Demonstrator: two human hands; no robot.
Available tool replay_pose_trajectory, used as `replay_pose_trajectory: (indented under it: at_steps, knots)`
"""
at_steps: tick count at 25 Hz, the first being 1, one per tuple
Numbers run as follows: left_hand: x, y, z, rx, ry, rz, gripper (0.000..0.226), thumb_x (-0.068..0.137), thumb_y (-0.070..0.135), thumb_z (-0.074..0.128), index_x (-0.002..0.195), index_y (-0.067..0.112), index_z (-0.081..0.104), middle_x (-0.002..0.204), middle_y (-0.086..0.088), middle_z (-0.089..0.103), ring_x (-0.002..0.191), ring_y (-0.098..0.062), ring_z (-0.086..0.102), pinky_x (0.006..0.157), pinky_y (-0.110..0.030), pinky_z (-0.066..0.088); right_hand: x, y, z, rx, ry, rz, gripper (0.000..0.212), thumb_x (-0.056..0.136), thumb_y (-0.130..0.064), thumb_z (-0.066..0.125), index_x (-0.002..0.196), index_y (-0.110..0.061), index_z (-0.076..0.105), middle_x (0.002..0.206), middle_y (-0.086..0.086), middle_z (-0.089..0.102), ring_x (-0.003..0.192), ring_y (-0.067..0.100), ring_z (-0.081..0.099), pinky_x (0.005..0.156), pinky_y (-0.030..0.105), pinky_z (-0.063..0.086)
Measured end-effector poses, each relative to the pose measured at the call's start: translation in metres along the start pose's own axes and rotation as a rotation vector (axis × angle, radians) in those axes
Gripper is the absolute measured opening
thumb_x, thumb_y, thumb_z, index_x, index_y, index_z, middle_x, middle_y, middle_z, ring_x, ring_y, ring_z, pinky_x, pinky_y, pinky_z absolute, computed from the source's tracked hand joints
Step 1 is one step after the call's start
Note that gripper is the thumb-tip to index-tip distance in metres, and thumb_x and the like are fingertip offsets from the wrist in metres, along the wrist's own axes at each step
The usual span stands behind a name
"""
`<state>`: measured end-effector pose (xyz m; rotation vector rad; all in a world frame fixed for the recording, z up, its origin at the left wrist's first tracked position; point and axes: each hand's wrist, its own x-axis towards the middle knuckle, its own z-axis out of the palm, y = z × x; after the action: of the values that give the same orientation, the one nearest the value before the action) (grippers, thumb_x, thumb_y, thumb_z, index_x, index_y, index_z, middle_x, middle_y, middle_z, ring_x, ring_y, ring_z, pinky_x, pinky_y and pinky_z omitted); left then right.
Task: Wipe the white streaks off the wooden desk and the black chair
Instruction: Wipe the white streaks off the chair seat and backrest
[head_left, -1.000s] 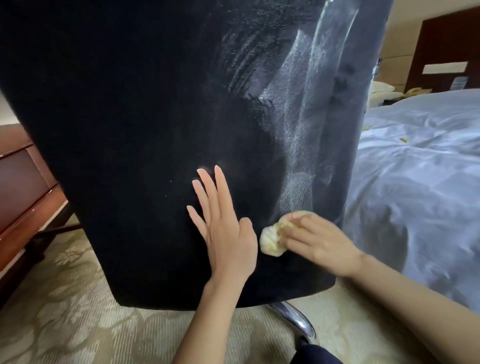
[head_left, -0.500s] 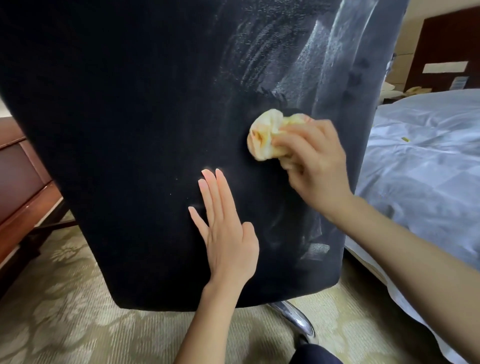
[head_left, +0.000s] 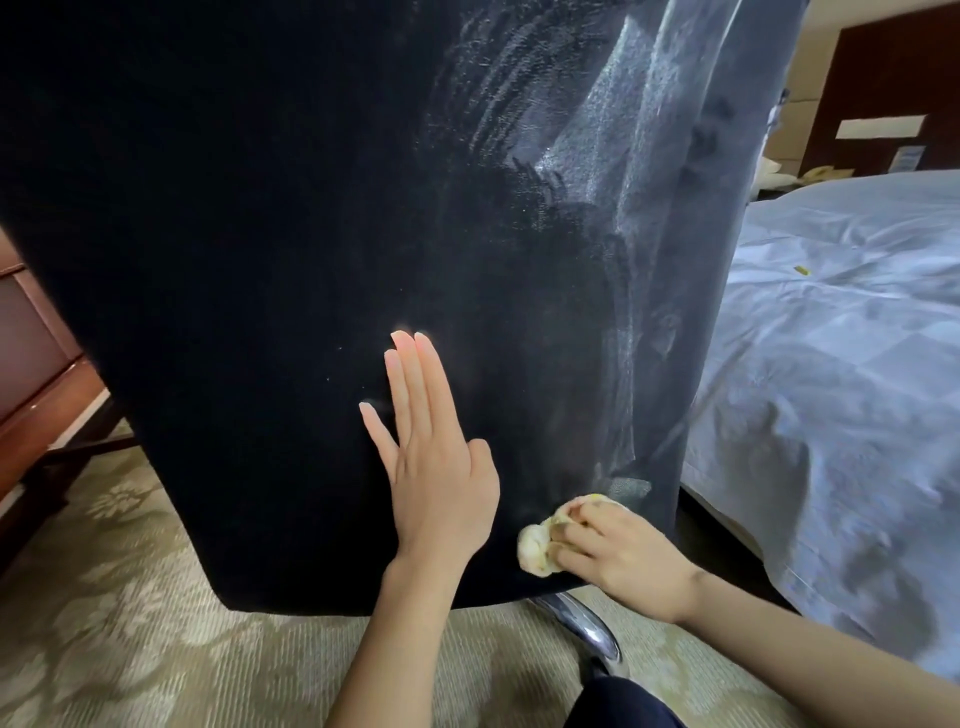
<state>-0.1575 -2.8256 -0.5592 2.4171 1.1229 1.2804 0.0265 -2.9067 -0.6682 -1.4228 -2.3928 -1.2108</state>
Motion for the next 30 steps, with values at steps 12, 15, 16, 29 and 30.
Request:
replay_pose_trajectory:
  at_steps: [12,15,16,29,30]
  knots:
    - [-0.003,-0.013,0.012,0.195,0.129,0.050,0.083,0.075,0.016,0.022,0.152,0.015,-0.011,0.159,0.002,-0.015,0.147,-0.013,-0.010,0.114,-0.052,0.007,0.131,0.105,-0.120,0.076,0.556,0.301,0.029,0.087,0.005,0.041,0.090,-0.003,0.068,0.095,0.012,0.065,0.090,0.025,0.049,0.076,0.031,0.041]
    - [0.001,-0.012,0.010,0.241,0.154,0.062,0.084,0.073,0.014,0.022,0.153,0.013,-0.004,0.160,0.001,-0.009,0.147,-0.012,-0.007,0.111,-0.054,0.009,0.162,0.136,-0.157,0.038,0.669,0.390,0.035,0.067,0.011,0.049,0.094,-0.001,0.067,0.099,0.013,0.064,0.087,0.025,0.042,0.075,0.028,0.036]
    - [0.002,-0.012,0.009,0.253,0.158,0.061,0.083,0.073,0.013,0.022,0.153,0.012,-0.001,0.161,0.000,-0.006,0.147,-0.012,-0.006,0.111,-0.055,0.010,0.171,0.145,-0.167,0.031,0.694,0.415,0.040,0.062,0.012,0.050,0.096,0.000,0.067,0.102,0.013,0.063,0.087,0.027,0.044,0.076,0.028,0.035]
    - [0.050,0.021,-0.036,-0.011,0.506,0.254,0.064,0.076,0.009,0.047,0.139,0.013,0.041,0.149,-0.004,0.037,0.137,-0.021,0.033,0.112,-0.044,0.027,0.165,0.119,-0.139,0.120,0.602,0.285,0.036,0.083,0.004,0.033,0.090,-0.003,0.067,0.095,0.009,0.062,0.095,0.032,0.054,0.085,0.032,0.040]
    - [0.061,0.029,-0.045,-0.005,0.479,0.278,0.067,0.076,0.009,0.045,0.143,0.014,0.036,0.154,-0.005,0.028,0.143,-0.020,0.023,0.115,-0.043,0.020,0.158,0.115,-0.132,0.124,0.555,0.240,0.037,0.087,0.001,0.031,0.091,-0.004,0.068,0.095,0.008,0.063,0.096,0.031,0.053,0.086,0.034,0.042]
